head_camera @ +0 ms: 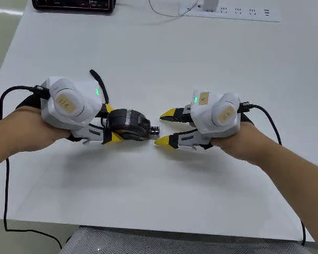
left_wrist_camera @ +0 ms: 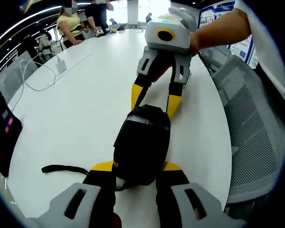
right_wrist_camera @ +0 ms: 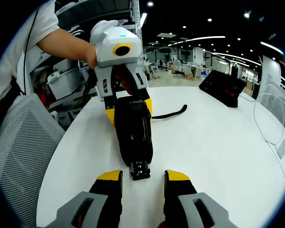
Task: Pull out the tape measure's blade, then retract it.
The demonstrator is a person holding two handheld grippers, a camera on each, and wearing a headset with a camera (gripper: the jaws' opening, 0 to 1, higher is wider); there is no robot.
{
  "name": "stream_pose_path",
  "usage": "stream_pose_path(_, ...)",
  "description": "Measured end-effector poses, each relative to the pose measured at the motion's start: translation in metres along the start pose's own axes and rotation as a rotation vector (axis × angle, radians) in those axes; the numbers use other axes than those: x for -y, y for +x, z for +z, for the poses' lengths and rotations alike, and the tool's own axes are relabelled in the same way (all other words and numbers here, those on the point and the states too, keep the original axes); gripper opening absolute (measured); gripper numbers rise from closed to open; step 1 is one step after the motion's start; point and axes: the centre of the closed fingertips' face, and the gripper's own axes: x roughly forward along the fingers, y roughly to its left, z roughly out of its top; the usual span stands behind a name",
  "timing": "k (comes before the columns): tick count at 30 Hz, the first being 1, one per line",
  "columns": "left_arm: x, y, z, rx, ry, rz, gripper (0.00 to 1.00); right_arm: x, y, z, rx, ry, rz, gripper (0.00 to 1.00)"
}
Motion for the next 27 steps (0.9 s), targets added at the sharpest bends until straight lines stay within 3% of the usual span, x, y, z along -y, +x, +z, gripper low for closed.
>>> stream_pose_path(20, 0.001, 0.000, 0.000, 0.002, 0.007, -0.002, 0.28, -0.004, 0.009, 0.002, 0.008, -0.064, 0.026, 0.14)
stream_pose_path(27, 0.000, 0.000, 0.000, 0.002, 0.008, -0.001, 0.28, -0.005, 0.011, 0.003, 0.012, -0.083, 0.031, 0.12)
